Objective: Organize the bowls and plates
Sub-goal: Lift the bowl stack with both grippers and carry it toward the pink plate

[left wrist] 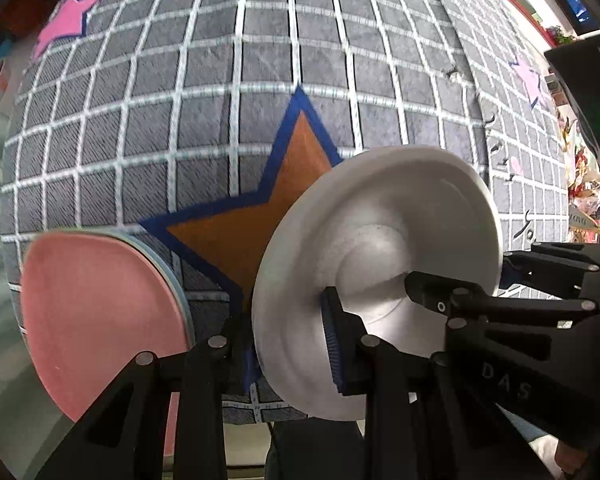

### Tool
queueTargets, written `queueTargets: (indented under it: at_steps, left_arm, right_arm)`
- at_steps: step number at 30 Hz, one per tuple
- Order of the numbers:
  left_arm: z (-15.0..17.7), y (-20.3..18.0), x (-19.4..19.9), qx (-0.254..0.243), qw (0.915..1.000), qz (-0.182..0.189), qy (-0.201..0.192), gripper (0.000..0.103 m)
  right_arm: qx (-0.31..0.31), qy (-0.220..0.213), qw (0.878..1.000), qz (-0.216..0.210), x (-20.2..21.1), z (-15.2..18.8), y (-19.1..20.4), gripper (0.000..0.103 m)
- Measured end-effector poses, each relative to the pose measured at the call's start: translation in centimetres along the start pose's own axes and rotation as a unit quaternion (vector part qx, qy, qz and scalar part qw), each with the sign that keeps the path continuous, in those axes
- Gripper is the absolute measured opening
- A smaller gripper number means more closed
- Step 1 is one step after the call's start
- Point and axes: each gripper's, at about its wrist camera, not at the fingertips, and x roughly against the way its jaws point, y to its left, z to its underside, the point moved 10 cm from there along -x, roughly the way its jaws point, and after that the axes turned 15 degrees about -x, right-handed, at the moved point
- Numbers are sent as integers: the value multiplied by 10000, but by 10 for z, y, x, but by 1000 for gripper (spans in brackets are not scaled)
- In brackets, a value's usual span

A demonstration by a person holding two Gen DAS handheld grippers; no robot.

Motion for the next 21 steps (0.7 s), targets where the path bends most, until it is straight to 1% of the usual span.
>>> queueTargets:
  at_steps: [8, 11, 14, 15, 16, 18, 19, 21]
  left_arm:
    - [-28, 26, 40, 102, 9990, -154, -401, 30]
    - [-32, 46, 54, 206, 9982, -192, -522, 30]
    - [-31, 64, 67, 325, 9974, -210, -609, 30]
    - [-23, 77, 76, 356, 9972, -206, -632, 30]
    - [-23, 83, 79, 417, 9967, -204, -661, 30]
    - [-15, 94, 85, 502, 9961, -213, -697, 30]
    - [-5, 95, 89, 525, 9959, -217, -709, 30]
    - [-5, 100, 92, 615, 9952, -227, -733, 30]
  right_arm:
    - [97, -345, 9994, -30, 41, -26, 16, 36]
    - [180, -457, 9988, -29, 55, -35, 26, 36]
    - [270, -531, 9982, -16, 67, -43, 38, 36]
    - [305, -545, 9980, -10, 73, -46, 42, 36]
    - [343, -558, 9979, -2, 76, -49, 47, 36]
    - [421, -596, 9973, 31, 85, -52, 68, 36]
    - [454, -605, 9971, 43, 87, -54, 73, 36]
    - [545, -622, 9965, 72, 93, -56, 89, 36]
